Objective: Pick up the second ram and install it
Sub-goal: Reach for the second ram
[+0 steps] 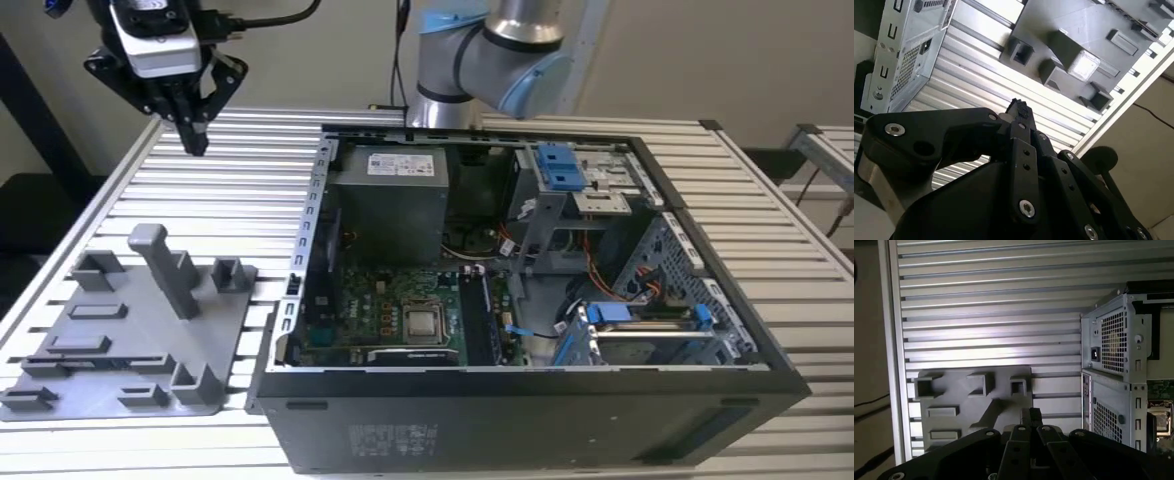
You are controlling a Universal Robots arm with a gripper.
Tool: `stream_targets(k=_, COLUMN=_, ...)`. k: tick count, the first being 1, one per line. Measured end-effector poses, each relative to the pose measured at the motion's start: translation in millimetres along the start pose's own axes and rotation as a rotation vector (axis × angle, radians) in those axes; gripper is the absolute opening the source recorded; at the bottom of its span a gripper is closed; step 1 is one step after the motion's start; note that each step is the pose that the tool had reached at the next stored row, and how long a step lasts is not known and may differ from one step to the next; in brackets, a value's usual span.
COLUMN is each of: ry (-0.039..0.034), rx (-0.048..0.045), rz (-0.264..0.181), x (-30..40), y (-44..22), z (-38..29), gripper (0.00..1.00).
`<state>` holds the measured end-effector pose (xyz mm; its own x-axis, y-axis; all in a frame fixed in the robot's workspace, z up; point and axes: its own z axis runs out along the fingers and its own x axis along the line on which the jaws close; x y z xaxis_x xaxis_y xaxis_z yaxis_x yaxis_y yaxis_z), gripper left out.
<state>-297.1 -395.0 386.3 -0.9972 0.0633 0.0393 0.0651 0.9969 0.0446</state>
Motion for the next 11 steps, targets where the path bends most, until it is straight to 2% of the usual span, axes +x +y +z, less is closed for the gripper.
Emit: stream_targets(k=11, ry=0.0054, rx=0.0003, rz=0.000, x=25.9, y=-0.6, z=1.0, gripper=0.11)
